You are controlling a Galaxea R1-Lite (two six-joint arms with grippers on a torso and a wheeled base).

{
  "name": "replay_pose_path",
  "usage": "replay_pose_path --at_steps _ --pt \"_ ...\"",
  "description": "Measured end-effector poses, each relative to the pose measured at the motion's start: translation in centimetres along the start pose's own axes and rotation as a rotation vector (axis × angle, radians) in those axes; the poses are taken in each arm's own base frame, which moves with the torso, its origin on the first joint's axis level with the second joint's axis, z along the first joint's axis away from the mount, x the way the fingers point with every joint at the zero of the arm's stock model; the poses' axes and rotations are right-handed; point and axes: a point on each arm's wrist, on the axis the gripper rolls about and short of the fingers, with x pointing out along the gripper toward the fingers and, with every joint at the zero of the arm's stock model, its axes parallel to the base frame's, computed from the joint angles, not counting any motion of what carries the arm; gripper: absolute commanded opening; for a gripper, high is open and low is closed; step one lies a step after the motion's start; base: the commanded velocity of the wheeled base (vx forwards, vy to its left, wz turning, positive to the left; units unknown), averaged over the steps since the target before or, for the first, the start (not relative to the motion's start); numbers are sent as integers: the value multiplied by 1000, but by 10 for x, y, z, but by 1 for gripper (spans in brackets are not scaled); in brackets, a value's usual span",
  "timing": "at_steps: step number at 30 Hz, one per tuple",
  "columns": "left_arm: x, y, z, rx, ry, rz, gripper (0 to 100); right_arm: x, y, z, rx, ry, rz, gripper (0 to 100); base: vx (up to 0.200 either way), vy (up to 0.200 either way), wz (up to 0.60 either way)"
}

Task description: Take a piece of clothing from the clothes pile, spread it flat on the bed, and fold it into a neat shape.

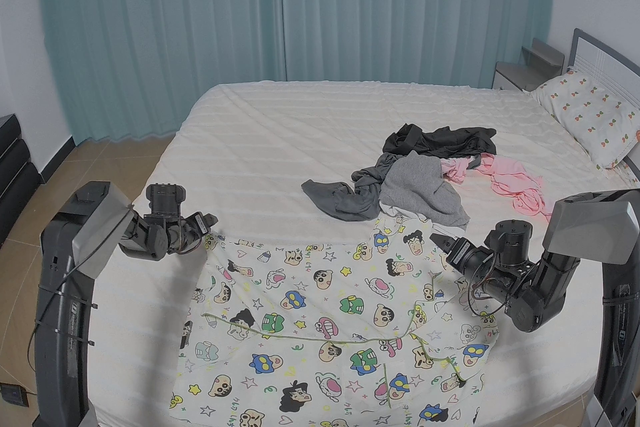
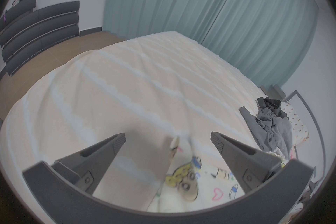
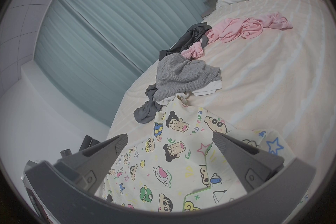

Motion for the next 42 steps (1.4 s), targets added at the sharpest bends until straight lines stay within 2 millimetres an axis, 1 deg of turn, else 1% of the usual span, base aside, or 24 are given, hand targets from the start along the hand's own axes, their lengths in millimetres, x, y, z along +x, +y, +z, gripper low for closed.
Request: replay_pose_path --at_steps 6,10,16,21,25,28,30,34,36,42 --pt "-41 16 -13 -23 94 -33 100 -3 -1 0 -9 3 -8 100 0 0 0" --pt "-71 22 -29 -29 135 -55 100 -7 -1 -1 -15 12 -9 100 0 0 0" --pt "-117 30 -64 -26 204 -75 100 -14 2 -5 -25 20 -1 100 0 0 0" --pt "-160 34 -102 -7 298 -88 100 -19 4 -8 -35 26 9 100 0 0 0" --pt "-194 27 -131 43 377 -120 100 -22 5 -11 -42 34 13 100 0 0 0" --pt "-212 19 -146 87 418 -156 100 -24 5 -13 -46 41 16 100 0 0 0" --pt "-220 18 -152 103 438 -160 100 -25 6 -14 -48 43 16 100 0 0 0" --pt "-227 20 -160 125 444 -115 100 -26 6 -15 -49 46 16 100 0 0 0" --pt "-226 22 -162 133 425 -70 100 -26 6 -16 -49 48 16 100 0 0 0" --pt "-218 25 -167 136 380 -10 100 -26 6 -16 -50 48 18 100 0 0 0"
